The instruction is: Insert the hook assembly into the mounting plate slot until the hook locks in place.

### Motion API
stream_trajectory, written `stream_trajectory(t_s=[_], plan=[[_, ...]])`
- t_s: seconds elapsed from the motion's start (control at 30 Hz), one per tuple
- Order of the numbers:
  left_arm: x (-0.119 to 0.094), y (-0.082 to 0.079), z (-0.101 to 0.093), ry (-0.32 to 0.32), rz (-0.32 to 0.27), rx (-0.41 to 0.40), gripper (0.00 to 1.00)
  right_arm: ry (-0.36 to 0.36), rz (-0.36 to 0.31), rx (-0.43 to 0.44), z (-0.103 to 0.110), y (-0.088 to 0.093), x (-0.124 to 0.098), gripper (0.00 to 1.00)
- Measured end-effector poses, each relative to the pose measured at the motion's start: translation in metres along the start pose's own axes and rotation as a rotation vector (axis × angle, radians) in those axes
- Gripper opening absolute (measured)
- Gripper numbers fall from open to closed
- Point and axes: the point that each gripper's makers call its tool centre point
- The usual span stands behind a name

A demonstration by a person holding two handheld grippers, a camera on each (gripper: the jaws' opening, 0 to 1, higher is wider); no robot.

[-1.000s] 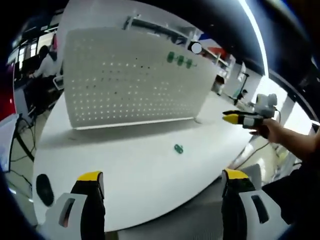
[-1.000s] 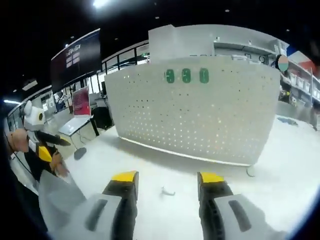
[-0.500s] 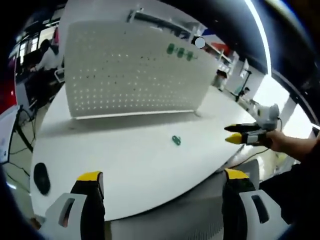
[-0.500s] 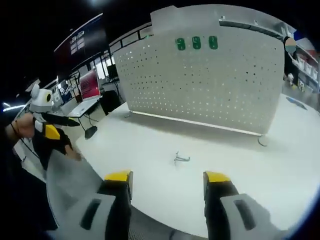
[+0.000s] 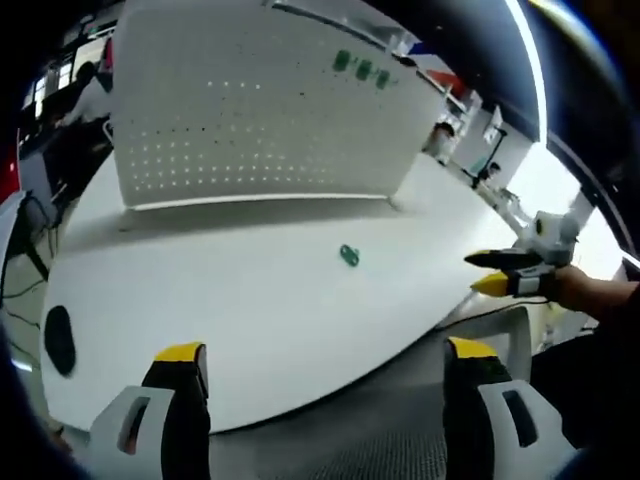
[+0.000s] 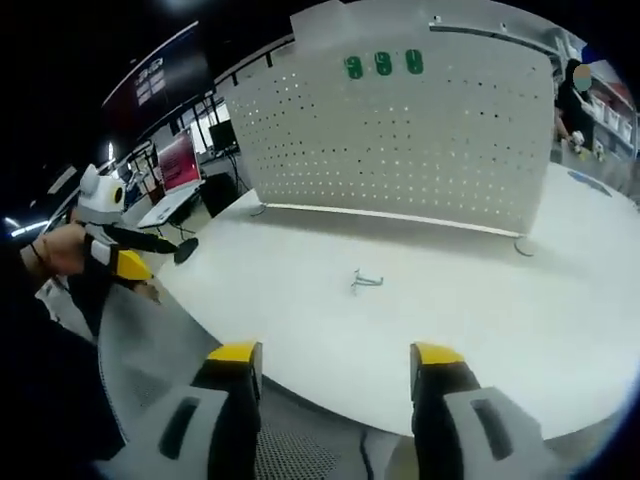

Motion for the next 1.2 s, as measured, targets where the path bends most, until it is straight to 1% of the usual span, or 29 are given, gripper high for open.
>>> stream_trajectory(t_s=[0.03, 0.07, 0.23, 0.33, 0.37, 0.43, 0.57, 0.63, 0.7, 0.77, 0.8, 0.83, 0.97, 1.0, 1.13, 1.2], plan=[[0.007, -0.002, -0.003, 0.011, 0.005, 0.001, 0.97, 0.015, -0.026, 0.005, -0.004, -0.004, -0.002, 0.51], [0.012, -0.004, -0.005, 0.019, 0.005, 0.005, 0.97, 0.014, -0.024, 0.005, -0.004, -0.004, -0.004, 0.47], [0.04, -0.018, -0.019, 0.058, -0.003, 0.04, 0.93, 0.012, -0.042, 0.03, -0.012, -0.01, -0.002, 0.48], [0.057, -0.03, -0.032, 0.116, -0.03, 0.044, 0.93, 0.024, -0.063, 0.041, -0.016, -0.013, -0.003, 0.48], [0.064, -0.034, -0.036, 0.127, -0.033, 0.047, 0.93, 0.026, -0.067, 0.049, -0.017, -0.013, -0.003, 0.48], [0.079, -0.038, -0.041, 0.139, -0.02, 0.055, 0.93, 0.03, -0.069, 0.074, -0.02, -0.01, -0.002, 0.48], [0.106, -0.046, -0.049, 0.145, -0.018, 0.081, 0.91, 0.033, -0.056, 0.093, -0.022, -0.002, 0.0, 0.47], [0.117, -0.048, -0.051, 0.143, -0.012, 0.087, 0.9, 0.027, -0.049, 0.095, -0.021, 0.0, 0.001, 0.46], [0.13, -0.047, -0.05, 0.127, 0.012, 0.077, 0.88, 0.024, -0.047, 0.091, -0.021, 0.001, 0.001, 0.45], [0.142, -0.047, -0.044, 0.088, 0.033, 0.051, 0.85, 0.024, -0.049, 0.091, -0.021, 0.0, 0.002, 0.44], [0.148, -0.048, -0.043, 0.078, 0.036, 0.027, 0.85, 0.027, -0.053, 0.097, -0.023, -0.001, 0.003, 0.44], [0.152, -0.049, -0.043, 0.072, 0.034, 0.018, 0.84, 0.027, -0.056, 0.105, -0.025, -0.001, 0.004, 0.44], [0.171, -0.055, -0.046, 0.047, 0.032, 0.037, 0.78, 0.026, -0.063, 0.119, -0.026, -0.004, 0.008, 0.43], [0.172, -0.056, -0.046, 0.045, 0.029, 0.038, 0.76, 0.023, -0.066, 0.121, -0.026, -0.006, 0.009, 0.43], [0.19, -0.063, -0.048, 0.016, 0.03, 0.041, 0.72, 0.014, -0.065, 0.117, -0.026, -0.007, 0.009, 0.42], [0.197, -0.065, -0.048, -0.003, 0.04, 0.068, 0.66, 0.013, -0.061, 0.116, -0.028, -0.005, 0.009, 0.42]])
Point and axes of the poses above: the point that each gripper's makers call its tool centre point, and the gripper's own axes: x roughly forward along the fingers, z roughly to its left, y roughly out of its underside, and after that the axes turned 6 degrees about z, right-handed
